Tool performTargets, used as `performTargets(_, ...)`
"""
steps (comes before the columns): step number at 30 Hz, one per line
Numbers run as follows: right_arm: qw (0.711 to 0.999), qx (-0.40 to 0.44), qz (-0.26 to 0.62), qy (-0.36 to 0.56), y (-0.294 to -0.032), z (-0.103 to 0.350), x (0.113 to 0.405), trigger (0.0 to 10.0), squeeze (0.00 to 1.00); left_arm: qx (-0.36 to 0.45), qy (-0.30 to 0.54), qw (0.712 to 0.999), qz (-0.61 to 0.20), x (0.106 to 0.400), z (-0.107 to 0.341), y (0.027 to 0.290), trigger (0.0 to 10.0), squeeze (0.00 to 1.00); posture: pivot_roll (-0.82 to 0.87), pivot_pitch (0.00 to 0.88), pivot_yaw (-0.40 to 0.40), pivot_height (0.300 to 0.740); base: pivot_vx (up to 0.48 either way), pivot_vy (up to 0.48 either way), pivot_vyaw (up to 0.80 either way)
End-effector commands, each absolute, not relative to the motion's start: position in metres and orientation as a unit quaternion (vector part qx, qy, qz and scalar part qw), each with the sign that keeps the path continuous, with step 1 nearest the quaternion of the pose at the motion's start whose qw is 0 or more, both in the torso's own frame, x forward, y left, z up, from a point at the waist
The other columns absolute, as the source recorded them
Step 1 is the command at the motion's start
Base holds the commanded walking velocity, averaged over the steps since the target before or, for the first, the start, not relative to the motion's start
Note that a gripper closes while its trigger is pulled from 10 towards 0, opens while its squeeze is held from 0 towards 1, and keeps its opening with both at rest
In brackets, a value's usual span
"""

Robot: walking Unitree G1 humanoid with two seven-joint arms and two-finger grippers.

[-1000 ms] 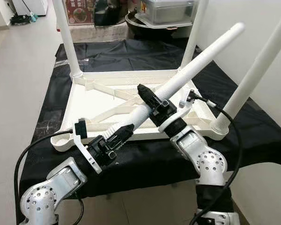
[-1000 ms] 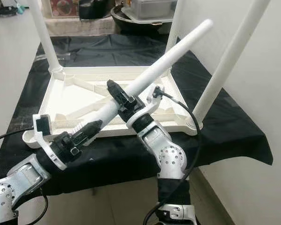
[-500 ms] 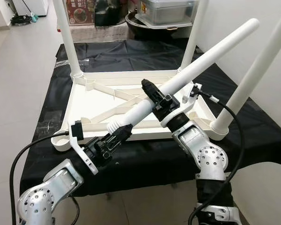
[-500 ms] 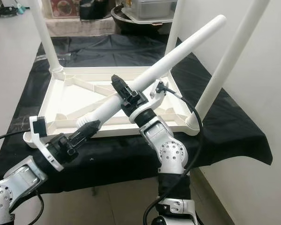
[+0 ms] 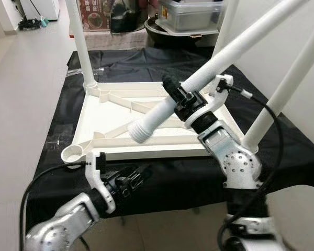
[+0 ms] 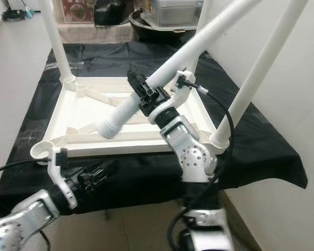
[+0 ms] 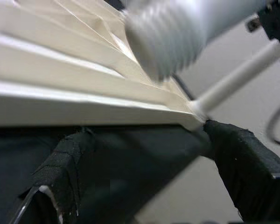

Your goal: Building children table

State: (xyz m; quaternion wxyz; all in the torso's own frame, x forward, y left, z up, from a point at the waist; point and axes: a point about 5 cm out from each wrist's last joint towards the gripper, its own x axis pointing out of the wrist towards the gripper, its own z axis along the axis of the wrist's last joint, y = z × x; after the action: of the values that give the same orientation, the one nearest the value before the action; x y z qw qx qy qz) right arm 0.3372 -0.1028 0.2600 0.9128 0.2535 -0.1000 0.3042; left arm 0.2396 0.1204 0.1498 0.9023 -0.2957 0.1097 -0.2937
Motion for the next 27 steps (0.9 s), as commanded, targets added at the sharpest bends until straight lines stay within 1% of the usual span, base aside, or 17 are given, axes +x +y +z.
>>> performTargets(1, 0.922, 0.218, 0.302, -0.106, -0.101, 0.257, 0.336, 10.0, 0.0, -0.275, 0.099, 0.916, -0.274, 0.241, 0.151, 0.12, 10.0, 0.0, 0.01, 0.061, -0.069, 0.74, 0.0, 0.0, 0.0)
performTargets(2, 0.932, 0.181, 0.294, -0.109, -0.101, 0.25, 0.334, 10.0, 0.0, -0.244, 0.094, 0.935, -0.24, 0.243, 0.149, 0.121, 10.0, 0.0, 0.01, 0.054, -0.059, 0.74, 0.0, 0.0, 0.0)
performTargets(3, 0.935, 0.171, 0.29, -0.109, -0.1, 0.246, 0.333, 10.0, 0.0, -0.234, 0.094, 0.94, -0.229, 0.244, 0.147, 0.122, 10.0, 0.0, 0.01, 0.054, -0.059, 0.74, 0.0, 0.0, 0.0)
performTargets(5, 0.935, 0.171, 0.29, -0.109, -0.1, 0.246, 0.333, 10.0, 0.0, -0.234, 0.094, 0.94, -0.229, 0.244, 0.147, 0.122, 10.0, 0.0, 0.01, 0.054, -0.059, 0.74, 0.0, 0.0, 0.0)
performTargets(7, 0.939, 0.164, 0.28, -0.114, -0.101, 0.243, 0.33, 10.0, 0.0, -0.2, 0.091, 0.949, -0.225, 0.242, 0.147, 0.121, 10.0, 0.0, 0.02, 0.046, -0.06, 0.74, 0.0, 0.0, 0.0)
performTargets(10, 0.939, 0.167, 0.276, -0.116, -0.102, 0.242, 0.33, 10.0, 0.0, -0.179, 0.088, 0.954, -0.225, 0.24, 0.147, 0.12, 10.0, 0.0, 0.02, 0.046, -0.06, 0.74, 0.0, 0.0, 0.0)
performTargets(16, 0.946, 0.141, 0.263, -0.127, -0.102, 0.241, 0.33, 10.0, 0.0, -0.167, 0.079, 0.959, -0.216, 0.236, 0.146, 0.114, 10.0, 0.0, 0.03, 0.039, -0.06, 0.74, 0.0, 0.0, 0.8)
performTargets(18, 0.947, 0.134, 0.257, -0.135, -0.1, 0.24, 0.329, 10.0, 0.0, -0.163, 0.07, 0.962, -0.207, 0.236, 0.147, 0.112, 10.0, 0.0, 0.04, 0.037, -0.048, 0.74, 0.0, 0.0, 0.8)
performTargets(27, 0.949, 0.138, 0.243, -0.144, -0.1, 0.24, 0.329, 10.0, 0.0, -0.134, 0.047, 0.969, -0.201, 0.236, 0.153, 0.107, 10.0, 0.0, 0.06, 0.045, -0.056, 0.74, 0.0, 0.0, 0.8)
